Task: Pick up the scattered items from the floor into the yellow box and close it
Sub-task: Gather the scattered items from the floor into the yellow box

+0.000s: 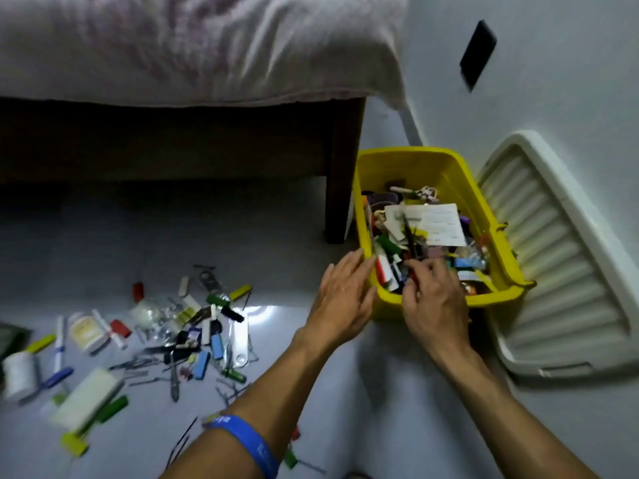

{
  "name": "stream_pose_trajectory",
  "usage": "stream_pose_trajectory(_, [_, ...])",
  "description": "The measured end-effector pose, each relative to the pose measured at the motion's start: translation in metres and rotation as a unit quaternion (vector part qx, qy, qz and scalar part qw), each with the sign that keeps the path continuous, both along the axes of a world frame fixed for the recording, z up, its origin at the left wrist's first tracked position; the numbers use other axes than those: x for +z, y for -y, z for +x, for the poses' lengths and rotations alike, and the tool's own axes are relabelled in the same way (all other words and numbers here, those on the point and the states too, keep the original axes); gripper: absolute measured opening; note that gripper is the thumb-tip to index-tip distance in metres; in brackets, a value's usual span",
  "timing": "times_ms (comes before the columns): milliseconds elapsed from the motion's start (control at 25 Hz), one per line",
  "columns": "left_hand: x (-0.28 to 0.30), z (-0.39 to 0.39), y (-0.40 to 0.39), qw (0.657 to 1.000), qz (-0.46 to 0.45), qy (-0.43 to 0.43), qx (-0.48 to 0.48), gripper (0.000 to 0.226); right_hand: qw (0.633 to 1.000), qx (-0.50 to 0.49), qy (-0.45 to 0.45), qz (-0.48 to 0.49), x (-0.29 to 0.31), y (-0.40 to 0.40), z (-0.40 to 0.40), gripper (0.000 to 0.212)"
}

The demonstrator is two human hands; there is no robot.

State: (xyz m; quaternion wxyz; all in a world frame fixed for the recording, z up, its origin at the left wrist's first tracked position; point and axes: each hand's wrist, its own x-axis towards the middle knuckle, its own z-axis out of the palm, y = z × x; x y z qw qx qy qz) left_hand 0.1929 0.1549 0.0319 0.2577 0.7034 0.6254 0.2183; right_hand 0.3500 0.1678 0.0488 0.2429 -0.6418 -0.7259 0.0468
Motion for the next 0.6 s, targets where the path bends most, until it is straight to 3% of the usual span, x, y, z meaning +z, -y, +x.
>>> stream_pose_trajectory(80, [-0.008, -0.033, 0.041, 0.994, -0.031, 0.041, 0.097, 0.054, 0.996, 0.084, -0.044, 0.002, -0.004, 0.033, -0.027, 0.026])
stream_pose_trajectory(160, [-0.021, -0.068, 0.088, 0.98, -0.088, 0.061, 0.165, 0.054, 0.985, 0.152, -0.057, -0.06, -0.018, 0.067, -0.059, 0.022])
stream_pose_trajectory(320, [-0.054, -0.134, 0.172, 0.949, -0.191, 0.036, 0.25, 0.056, 0.911, 0.239, -0.017, -0.335, -0.061, 0.124, -0.109, 0.026])
stream_pose_trajectory(400, [-0.074, -0.157, 0.211, 0.894, -0.259, 0.0, 0.365, 0.056, 0.856, 0.21, 0.067, -0.468, -0.086, 0.141, -0.121, 0.023])
stream_pose_trajectory(520, [-0.097, -0.168, 0.27, 0.758, -0.391, 0.031, 0.522, 0.052, 0.765, 0.17, 0.201, -0.588, -0.114, 0.159, -0.119, 0.026])
stream_pose_trajectory(560, [-0.106, -0.168, 0.285, 0.73, -0.413, 0.061, 0.541, 0.05, 0.749, 0.166, 0.189, -0.613, -0.122, 0.166, -0.12, 0.023])
stream_pose_trajectory(600, [-0.115, -0.165, 0.294, 0.724, -0.413, 0.091, 0.546, 0.048, 0.743, 0.164, 0.142, -0.633, -0.13, 0.172, -0.126, 0.019])
